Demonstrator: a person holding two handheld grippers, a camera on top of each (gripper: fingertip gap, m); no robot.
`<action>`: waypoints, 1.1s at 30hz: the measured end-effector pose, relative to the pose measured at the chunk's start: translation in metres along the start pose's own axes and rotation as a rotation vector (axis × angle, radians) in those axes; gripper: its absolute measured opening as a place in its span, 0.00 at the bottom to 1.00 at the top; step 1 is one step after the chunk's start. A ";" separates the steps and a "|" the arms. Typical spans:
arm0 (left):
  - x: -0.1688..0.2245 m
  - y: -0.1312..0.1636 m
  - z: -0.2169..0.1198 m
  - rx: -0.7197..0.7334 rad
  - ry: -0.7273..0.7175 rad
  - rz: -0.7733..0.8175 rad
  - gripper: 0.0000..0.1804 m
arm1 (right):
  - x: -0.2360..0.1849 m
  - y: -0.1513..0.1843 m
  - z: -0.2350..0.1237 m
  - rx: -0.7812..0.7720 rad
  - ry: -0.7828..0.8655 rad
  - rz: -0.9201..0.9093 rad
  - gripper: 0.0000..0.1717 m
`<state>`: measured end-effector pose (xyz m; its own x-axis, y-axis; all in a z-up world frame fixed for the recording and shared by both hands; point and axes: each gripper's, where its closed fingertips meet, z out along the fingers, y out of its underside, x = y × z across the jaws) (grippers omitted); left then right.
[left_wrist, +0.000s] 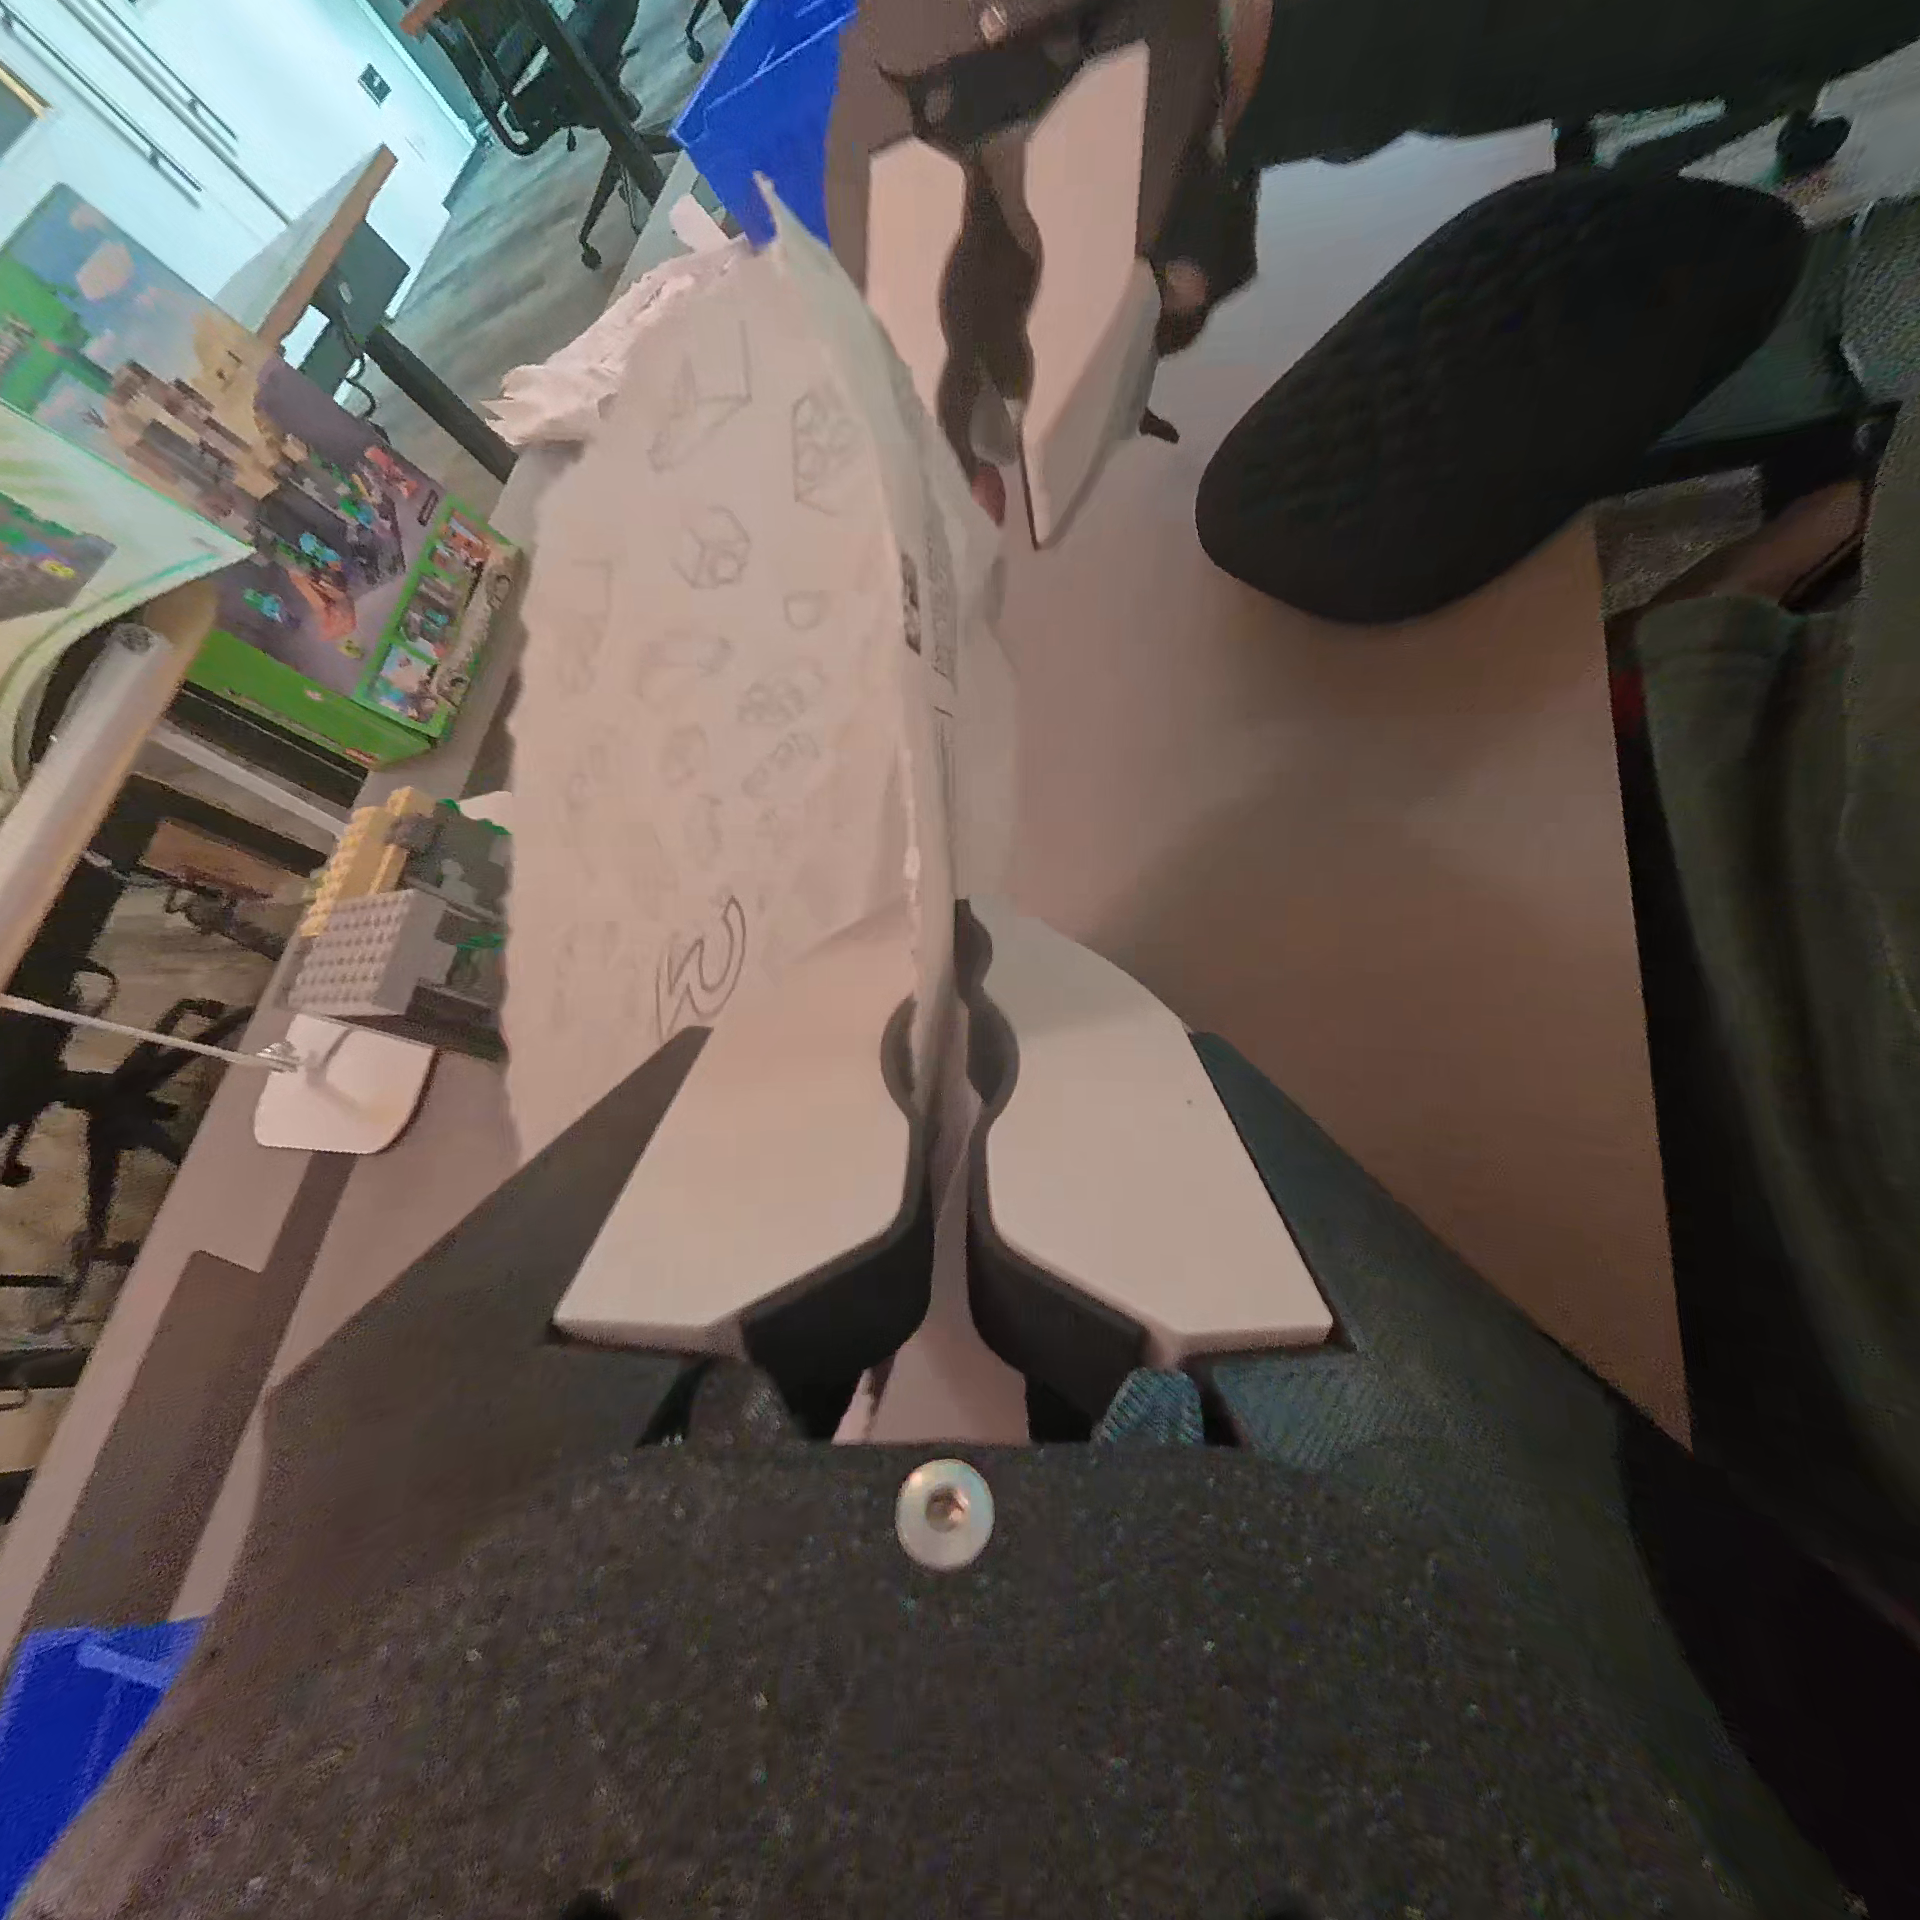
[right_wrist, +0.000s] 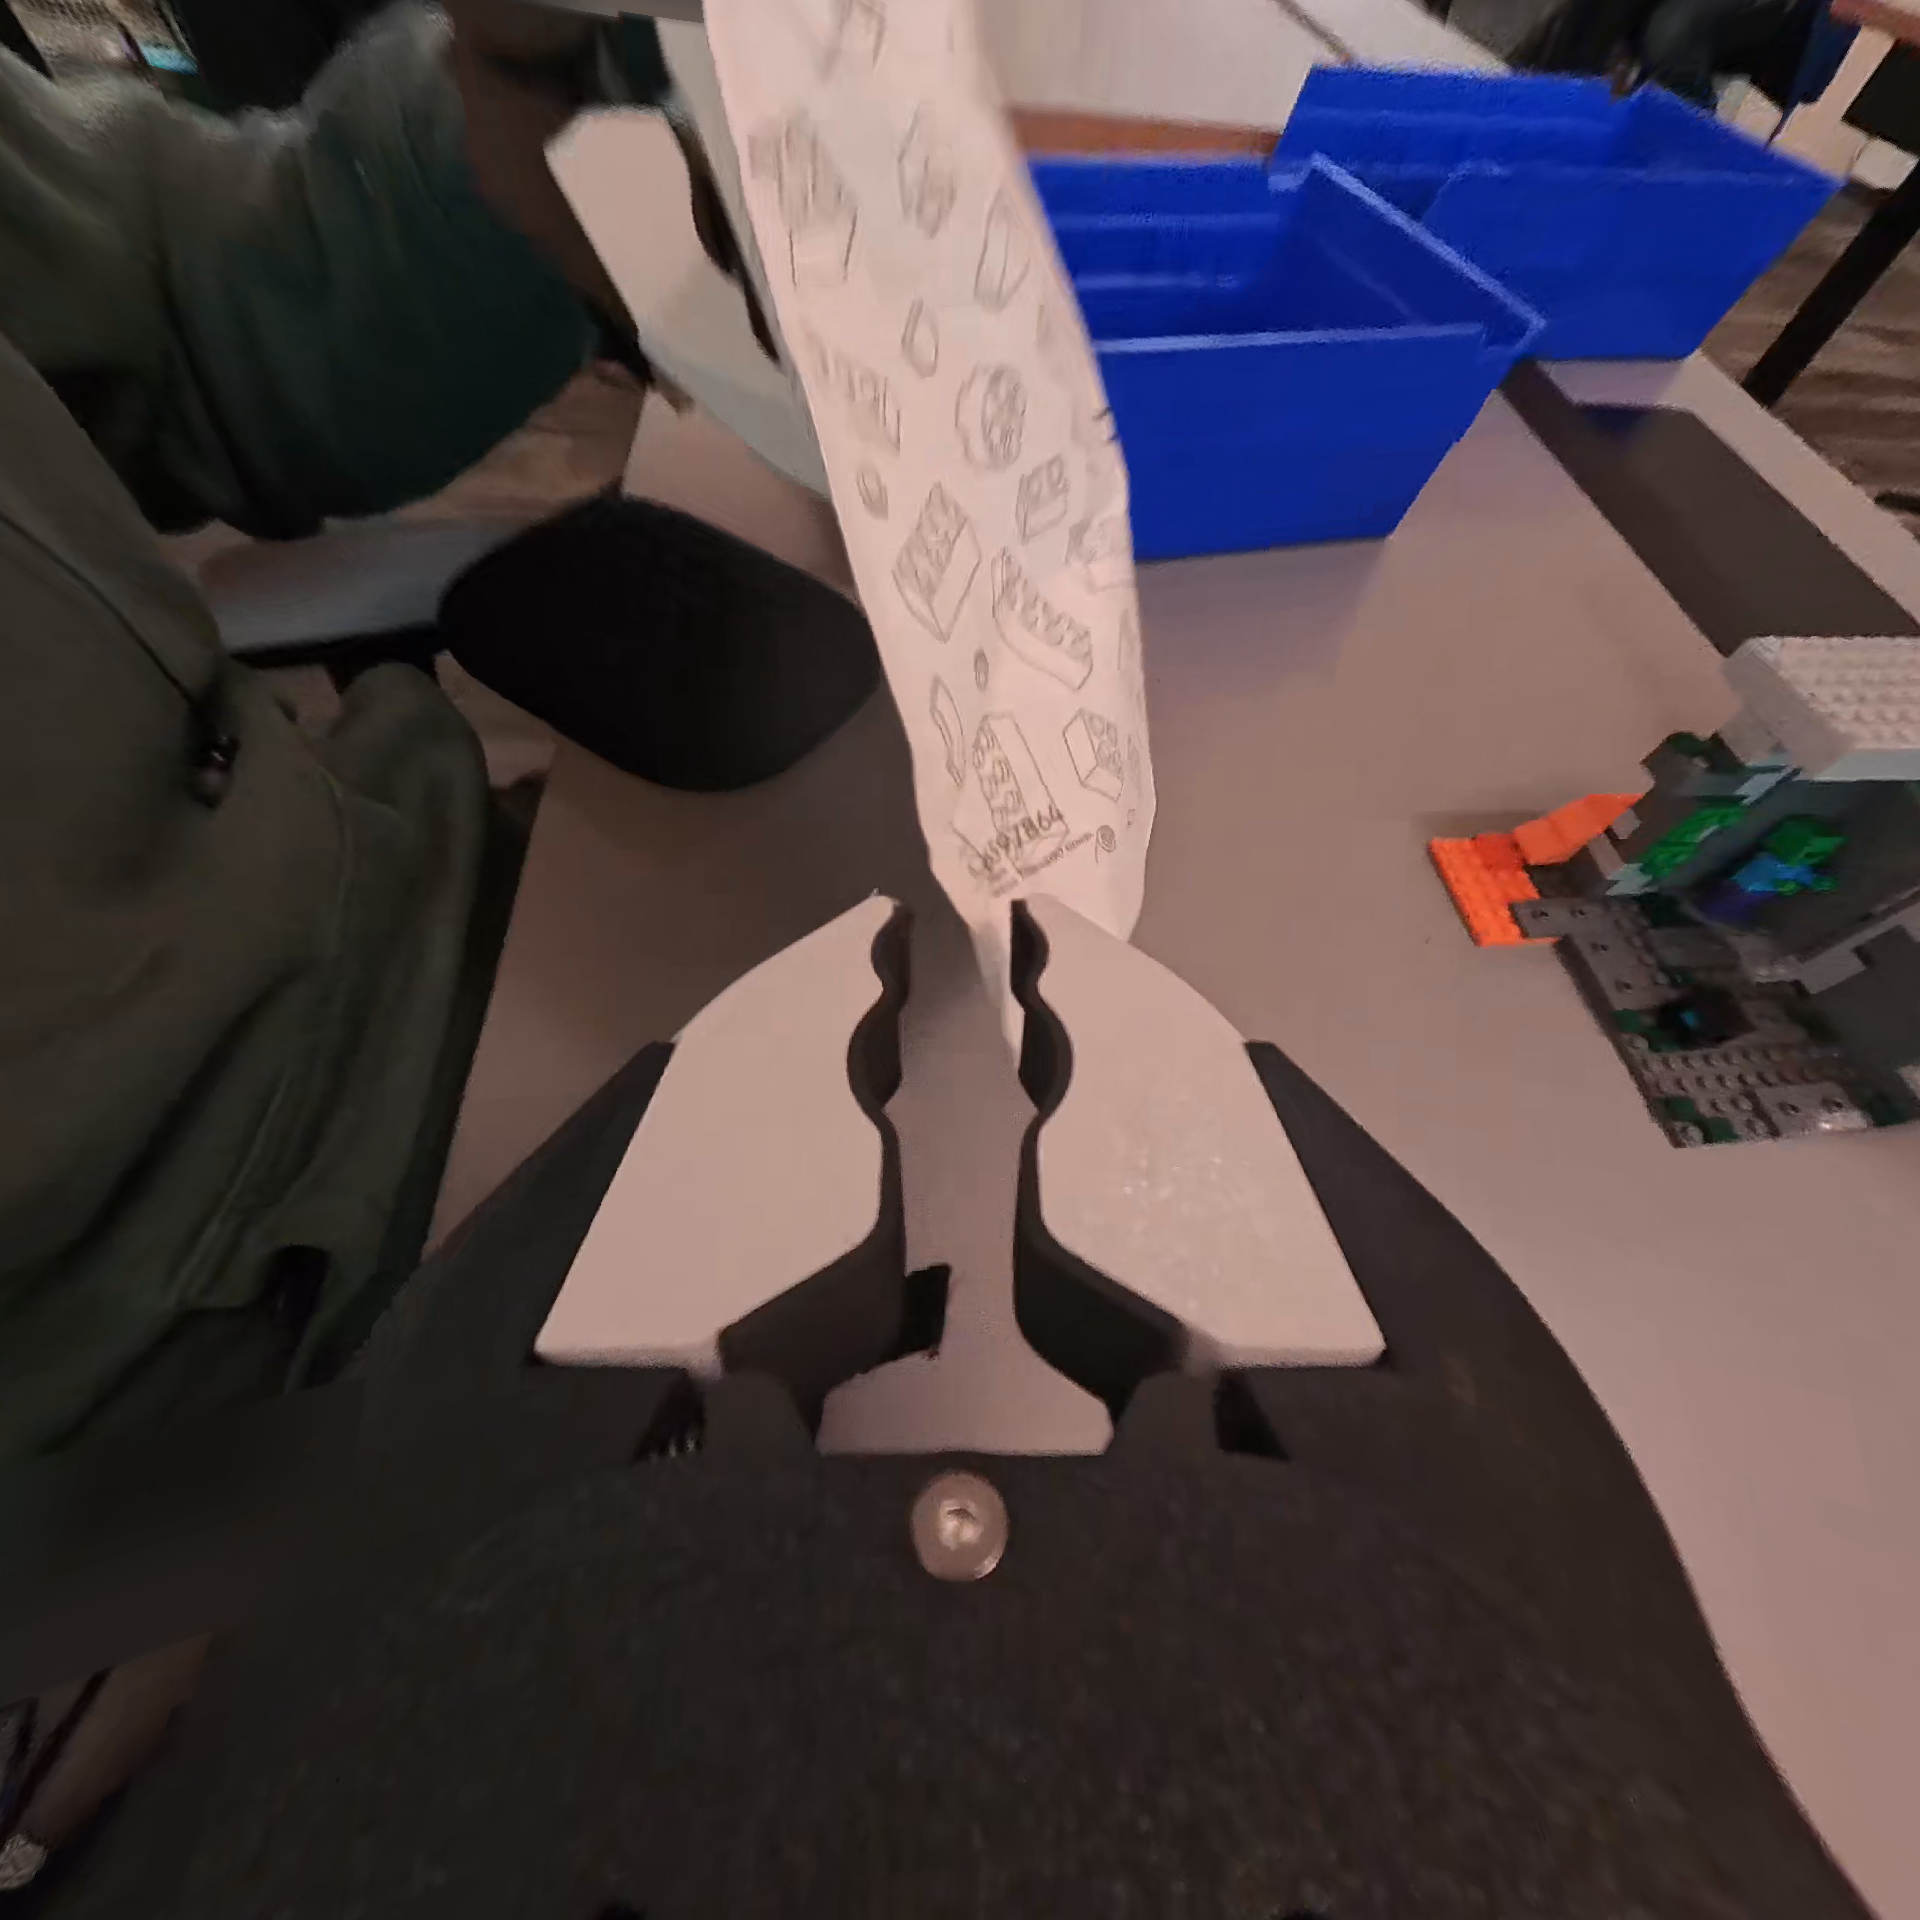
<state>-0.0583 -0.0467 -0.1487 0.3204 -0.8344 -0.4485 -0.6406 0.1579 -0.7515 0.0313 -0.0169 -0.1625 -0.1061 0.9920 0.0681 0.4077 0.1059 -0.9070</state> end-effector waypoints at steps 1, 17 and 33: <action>0.002 -0.002 0.001 -0.001 -0.003 0.024 0.00 | 0.000 -0.005 -0.005 0.017 -0.009 0.006 0.12; 0.010 0.000 0.022 0.041 -0.004 0.181 0.00 | 0.006 0.015 0.024 -0.090 0.429 -0.276 0.03; -0.062 0.026 -0.026 0.023 -0.209 -0.282 0.21 | 0.074 0.040 -0.022 0.220 0.006 0.227 0.00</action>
<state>-0.1129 -0.0050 -0.1279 0.6197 -0.7212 -0.3096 -0.4914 -0.0490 -0.8696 0.0599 0.0622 -0.1846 -0.0298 0.9891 -0.1444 0.2140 -0.1348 -0.9675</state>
